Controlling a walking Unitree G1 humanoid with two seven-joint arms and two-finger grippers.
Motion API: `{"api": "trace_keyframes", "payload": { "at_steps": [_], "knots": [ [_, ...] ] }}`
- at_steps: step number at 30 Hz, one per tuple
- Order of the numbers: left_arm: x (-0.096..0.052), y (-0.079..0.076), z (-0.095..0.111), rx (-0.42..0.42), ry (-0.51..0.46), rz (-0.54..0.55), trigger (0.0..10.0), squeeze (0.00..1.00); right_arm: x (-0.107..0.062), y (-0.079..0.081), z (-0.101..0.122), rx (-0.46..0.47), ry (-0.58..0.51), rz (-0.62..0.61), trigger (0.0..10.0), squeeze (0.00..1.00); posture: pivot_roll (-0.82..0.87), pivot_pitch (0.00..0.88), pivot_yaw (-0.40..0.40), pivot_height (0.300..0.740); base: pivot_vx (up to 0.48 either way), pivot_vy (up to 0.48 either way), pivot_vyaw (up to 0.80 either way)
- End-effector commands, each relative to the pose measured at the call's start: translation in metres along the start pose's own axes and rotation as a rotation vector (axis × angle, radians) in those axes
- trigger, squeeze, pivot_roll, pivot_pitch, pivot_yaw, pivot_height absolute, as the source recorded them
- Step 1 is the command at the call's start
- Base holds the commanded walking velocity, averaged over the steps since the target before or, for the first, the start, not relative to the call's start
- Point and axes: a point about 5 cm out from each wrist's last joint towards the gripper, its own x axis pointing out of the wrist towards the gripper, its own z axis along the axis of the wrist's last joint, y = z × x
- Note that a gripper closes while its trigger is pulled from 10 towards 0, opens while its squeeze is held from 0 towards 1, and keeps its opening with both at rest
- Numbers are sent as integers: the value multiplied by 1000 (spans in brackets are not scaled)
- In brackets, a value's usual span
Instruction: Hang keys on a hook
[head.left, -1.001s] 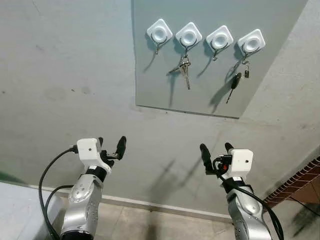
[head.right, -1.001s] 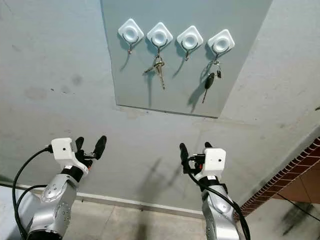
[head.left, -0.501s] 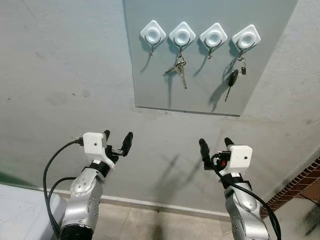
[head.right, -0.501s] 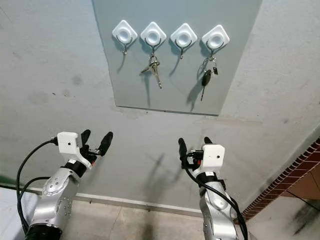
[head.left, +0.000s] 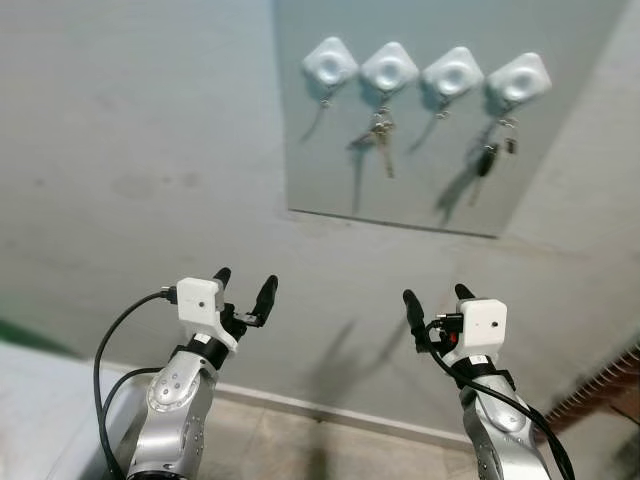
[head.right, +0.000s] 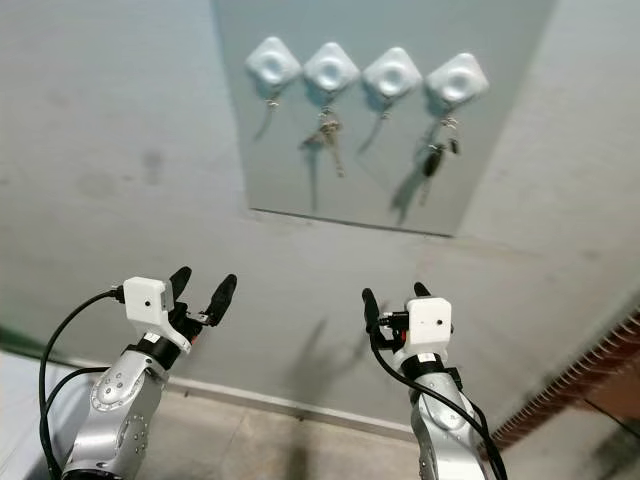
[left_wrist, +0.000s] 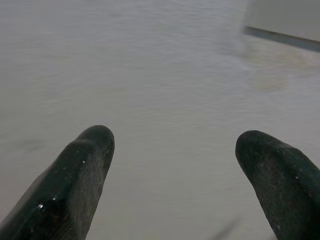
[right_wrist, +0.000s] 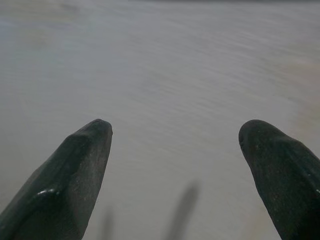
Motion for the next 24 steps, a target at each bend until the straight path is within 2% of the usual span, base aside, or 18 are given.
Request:
{"api": "trace_keyframes", "payload": {
  "at_steps": [1,10,16,24],
  "knots": [
    [0,2,1,5,-2,13,10000,0,4,3,7,-14,-21,26,10000,0,-39,0,3,740,0,0,800],
    [4,7,4,1,-7,42,10000,0,10,0,14,-40,-30,48,10000,0,-40,0,-15,740,0,0,800],
    [8,9,15,-27,-38,55,10000,0,15,1,26,-61,-64,80,10000,0,-38,0,-21,740,0,0,800],
    [8,9,20,1,-52,43,10000,0,17,3,31,-63,-80,100,10000,0,-34,0,-24,740,0,0,800]
  ]
}}
